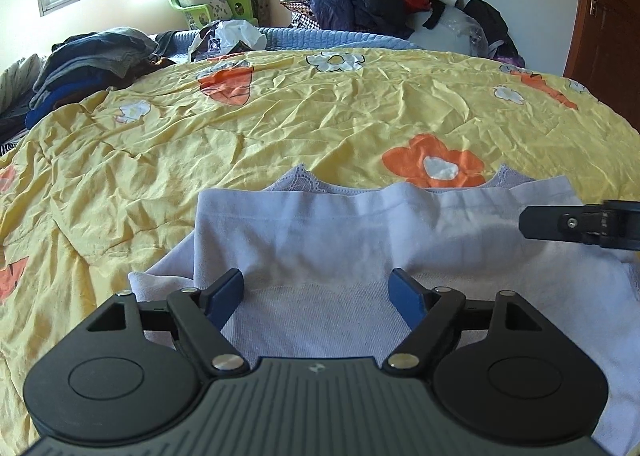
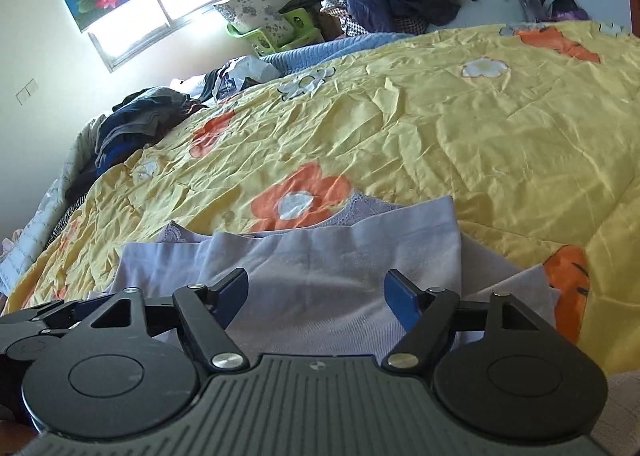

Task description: Fold small clothes

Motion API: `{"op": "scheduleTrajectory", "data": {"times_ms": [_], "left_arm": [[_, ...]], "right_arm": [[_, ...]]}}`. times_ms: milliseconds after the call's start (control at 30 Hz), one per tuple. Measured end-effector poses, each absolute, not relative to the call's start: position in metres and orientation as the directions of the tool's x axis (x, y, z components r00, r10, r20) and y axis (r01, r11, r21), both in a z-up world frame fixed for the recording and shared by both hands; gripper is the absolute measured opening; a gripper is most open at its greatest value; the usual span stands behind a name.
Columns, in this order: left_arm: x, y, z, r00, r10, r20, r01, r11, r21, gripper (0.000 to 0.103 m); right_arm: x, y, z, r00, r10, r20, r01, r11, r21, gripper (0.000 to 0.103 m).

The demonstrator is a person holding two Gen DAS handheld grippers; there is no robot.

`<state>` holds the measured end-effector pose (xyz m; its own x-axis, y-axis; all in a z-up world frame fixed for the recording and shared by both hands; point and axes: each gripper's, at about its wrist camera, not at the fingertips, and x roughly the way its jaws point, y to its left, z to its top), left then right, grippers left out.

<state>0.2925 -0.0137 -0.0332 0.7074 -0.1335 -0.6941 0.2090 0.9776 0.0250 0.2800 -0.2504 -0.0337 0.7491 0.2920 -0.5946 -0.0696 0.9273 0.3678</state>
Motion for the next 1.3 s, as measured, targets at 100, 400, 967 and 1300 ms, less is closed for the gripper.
{"op": "scheduleTrajectory", "data": {"times_ms": [100,400,967,1300], "left_arm": [[0.293,-0.013,-0.035,0.709,-0.132,-0.693,0.206,0.978,0.025,0.084],[0.291,-0.014,-0.043,0.726,-0.112,-0.678,0.206,0.977,0.060,0.095],[0.278,-0.010,-0.056,0.786,-0.106,-0.610,0.168,0.985,0.045,0.103],[0.266,-0.015,-0.056,0.809,-0.068,-0.583,0.148,0.985,0.090,0.103]], "right_arm": [[0.272,-0.248,-0.033,0.743,0.327,-0.584,-0.104,0.918,0.382,0.079],[0.270,-0.241,-0.039,0.736,0.280,-0.617,-0.089,0.943,0.321,0.084],[0.248,-0.201,-0.057,0.791,0.170,-0.588,-0.169,0.984,0.056,0.103],[0.235,-0.234,-0.056,0.834,0.258,-0.487,-0.141,0.954,0.265,0.103]]}}
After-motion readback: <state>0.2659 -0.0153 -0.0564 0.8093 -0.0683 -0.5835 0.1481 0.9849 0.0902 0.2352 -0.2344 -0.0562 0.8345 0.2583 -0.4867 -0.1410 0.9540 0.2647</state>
